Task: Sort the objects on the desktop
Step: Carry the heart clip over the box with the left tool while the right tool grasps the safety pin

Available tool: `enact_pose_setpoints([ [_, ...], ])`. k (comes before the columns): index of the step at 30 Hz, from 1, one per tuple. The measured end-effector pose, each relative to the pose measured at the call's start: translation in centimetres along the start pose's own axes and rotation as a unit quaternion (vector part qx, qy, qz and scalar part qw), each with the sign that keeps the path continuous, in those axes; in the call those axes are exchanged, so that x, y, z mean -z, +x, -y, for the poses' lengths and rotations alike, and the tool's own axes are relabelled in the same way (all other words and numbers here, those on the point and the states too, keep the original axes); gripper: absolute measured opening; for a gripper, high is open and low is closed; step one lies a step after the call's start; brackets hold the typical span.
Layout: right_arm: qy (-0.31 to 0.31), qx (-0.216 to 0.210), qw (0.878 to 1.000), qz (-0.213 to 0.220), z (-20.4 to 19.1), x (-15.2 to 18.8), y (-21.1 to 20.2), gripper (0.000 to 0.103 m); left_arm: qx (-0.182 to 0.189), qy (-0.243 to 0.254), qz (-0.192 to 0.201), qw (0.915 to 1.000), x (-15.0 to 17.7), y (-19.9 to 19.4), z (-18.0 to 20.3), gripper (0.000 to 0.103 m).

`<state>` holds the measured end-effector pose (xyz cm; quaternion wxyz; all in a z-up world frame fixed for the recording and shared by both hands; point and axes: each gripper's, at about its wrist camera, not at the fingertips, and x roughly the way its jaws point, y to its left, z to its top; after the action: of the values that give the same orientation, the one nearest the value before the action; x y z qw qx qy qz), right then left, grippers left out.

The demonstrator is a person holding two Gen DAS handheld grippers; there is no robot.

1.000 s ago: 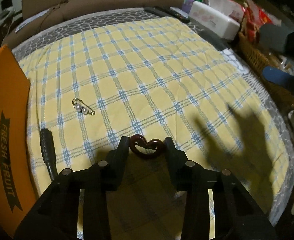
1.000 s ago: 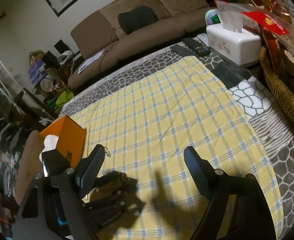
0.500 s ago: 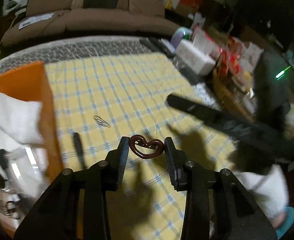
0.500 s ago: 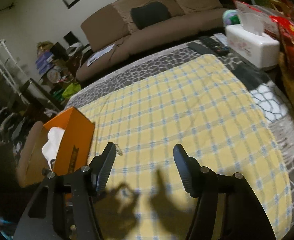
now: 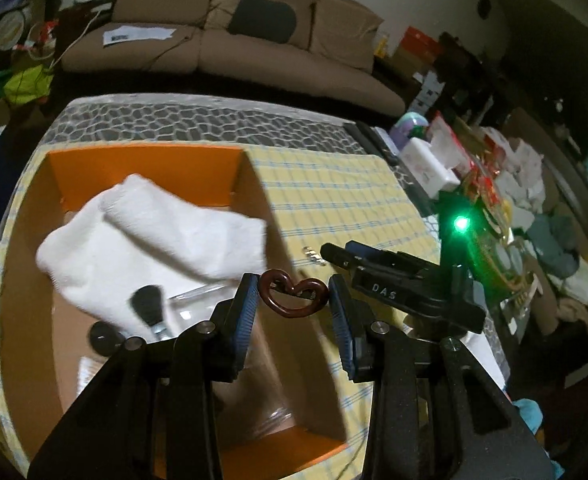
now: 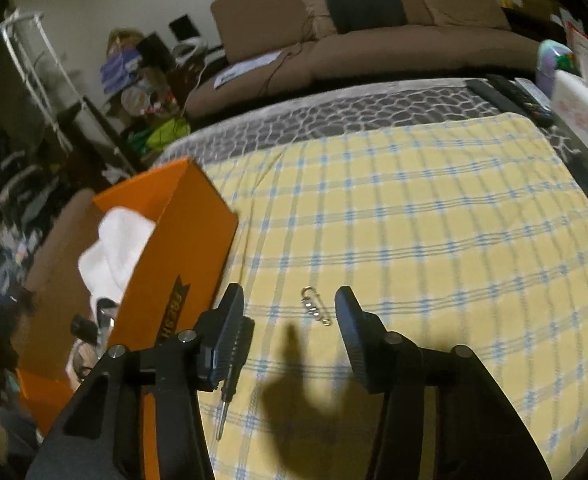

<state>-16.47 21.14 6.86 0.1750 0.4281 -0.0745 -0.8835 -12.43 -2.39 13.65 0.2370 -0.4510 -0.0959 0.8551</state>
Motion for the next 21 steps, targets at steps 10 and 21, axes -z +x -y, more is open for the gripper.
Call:
enact_pose_setpoints([
  [10,-0.052,0.058,0.996,-0.034,-1.0,1.4,3.9,0.04,0.012,-0.017,0.005,0.9998,1.4,-2.0,-4.2,0.034],
  [21,-0.082,0.077,0.992,-0.053,-1.7,1.5,5.8,0.046,0.032,-0.036,0.003,0.9988,1.4,-2.2,-5.6,0.034],
])
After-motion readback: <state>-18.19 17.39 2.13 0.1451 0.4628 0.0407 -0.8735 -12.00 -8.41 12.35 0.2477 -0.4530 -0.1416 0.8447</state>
